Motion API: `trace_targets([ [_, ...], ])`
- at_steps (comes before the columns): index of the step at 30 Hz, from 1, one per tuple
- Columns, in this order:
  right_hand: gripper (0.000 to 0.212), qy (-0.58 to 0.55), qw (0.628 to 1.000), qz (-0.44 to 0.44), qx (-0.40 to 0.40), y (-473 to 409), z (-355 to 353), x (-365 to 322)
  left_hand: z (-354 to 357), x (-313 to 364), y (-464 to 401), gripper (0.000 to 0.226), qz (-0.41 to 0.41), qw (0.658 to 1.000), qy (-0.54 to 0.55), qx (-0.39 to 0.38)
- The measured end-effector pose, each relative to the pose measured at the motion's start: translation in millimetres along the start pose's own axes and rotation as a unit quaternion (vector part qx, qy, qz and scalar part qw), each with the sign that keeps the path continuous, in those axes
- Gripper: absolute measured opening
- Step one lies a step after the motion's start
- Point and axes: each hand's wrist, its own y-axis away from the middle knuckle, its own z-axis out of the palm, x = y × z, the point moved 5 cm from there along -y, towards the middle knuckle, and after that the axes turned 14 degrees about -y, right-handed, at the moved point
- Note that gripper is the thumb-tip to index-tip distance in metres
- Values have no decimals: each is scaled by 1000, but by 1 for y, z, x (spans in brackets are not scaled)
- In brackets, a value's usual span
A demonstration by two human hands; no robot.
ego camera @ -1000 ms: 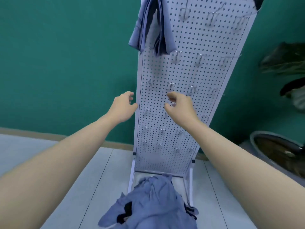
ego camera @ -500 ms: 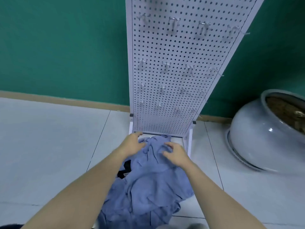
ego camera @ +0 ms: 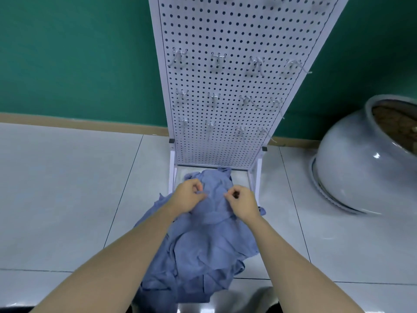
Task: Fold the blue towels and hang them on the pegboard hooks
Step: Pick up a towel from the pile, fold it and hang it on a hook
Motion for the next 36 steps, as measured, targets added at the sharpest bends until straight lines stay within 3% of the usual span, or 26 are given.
trace_targets([
  [6,20,-152,984,-64,69,9,-34,-71,-59,42,7,23,39,993,100,48],
  [13,17,-194,961,-190,60,42,-87,-197,-125,115,46,22,132,973,175,67],
  [16,15,-192,953,-229,41,68,-108,-235,-158,145,70,22,162,964,185,102],
  [18,2,-195,953,-233,0,82,-118,-250,-180,161,85,22,182,956,197,115],
  [22,40,-159,957,-219,-102,108,-116,-271,-215,192,108,22,215,943,220,127],
  [26,14,-108,954,-261,-98,118,-104,-290,-241,220,130,18,236,930,240,146],
  [32,20,-145,948,-278,-64,133,-113,-321,-254,219,163,13,264,908,291,148],
  [36,12,-223,934,-273,-59,136,-123,-331,-236,182,168,14,237,935,201,173],
])
